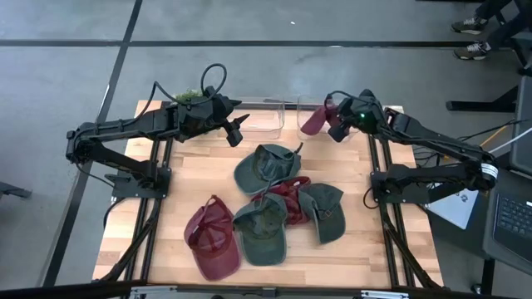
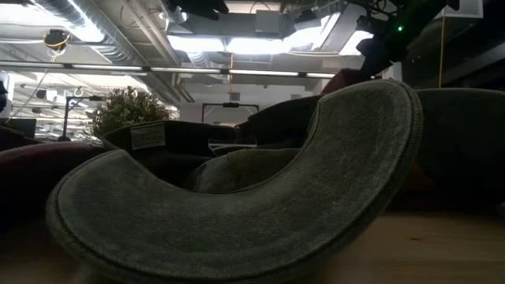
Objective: Pick & Place hat
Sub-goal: Put the top right red cap into the right transparent bin
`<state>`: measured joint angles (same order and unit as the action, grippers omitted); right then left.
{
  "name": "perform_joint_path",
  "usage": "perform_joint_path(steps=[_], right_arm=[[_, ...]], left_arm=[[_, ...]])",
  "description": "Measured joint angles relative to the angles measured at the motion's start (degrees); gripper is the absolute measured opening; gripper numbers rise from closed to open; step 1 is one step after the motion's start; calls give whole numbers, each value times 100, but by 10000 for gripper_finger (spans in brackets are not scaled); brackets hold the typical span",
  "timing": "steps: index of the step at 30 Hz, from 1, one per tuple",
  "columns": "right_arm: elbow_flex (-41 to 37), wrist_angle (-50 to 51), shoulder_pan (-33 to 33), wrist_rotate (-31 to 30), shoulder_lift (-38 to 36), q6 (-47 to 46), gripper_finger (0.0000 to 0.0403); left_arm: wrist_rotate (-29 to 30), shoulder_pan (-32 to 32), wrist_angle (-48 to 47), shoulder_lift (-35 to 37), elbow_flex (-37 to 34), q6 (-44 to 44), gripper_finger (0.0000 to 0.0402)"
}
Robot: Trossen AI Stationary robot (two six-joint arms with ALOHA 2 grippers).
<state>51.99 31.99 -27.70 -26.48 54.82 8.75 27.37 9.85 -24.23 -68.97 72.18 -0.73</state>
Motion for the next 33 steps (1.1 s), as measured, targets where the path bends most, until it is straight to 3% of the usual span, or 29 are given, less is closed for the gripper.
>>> perform_joint_path(steps=[6, 12, 20, 28, 33], right_arm=[[-2, -139, -226, -66, 14, 669, 6], [-2, 3, -532, 772, 14, 687, 6], [-49, -10, -739, 1023, 16, 656, 6], [-920, -860, -746, 986, 20, 594, 6], [-1104, -1119, -746, 532, 20, 588, 6]], left_arm=[[-1, 0, 0, 0, 0, 0, 216], [0, 0, -2, 0, 0, 2, 216], [-1, 0, -2, 0, 0, 0, 217], [1, 0, -2, 0, 0, 0, 216], [1, 0, -2, 0, 0, 0, 216]])
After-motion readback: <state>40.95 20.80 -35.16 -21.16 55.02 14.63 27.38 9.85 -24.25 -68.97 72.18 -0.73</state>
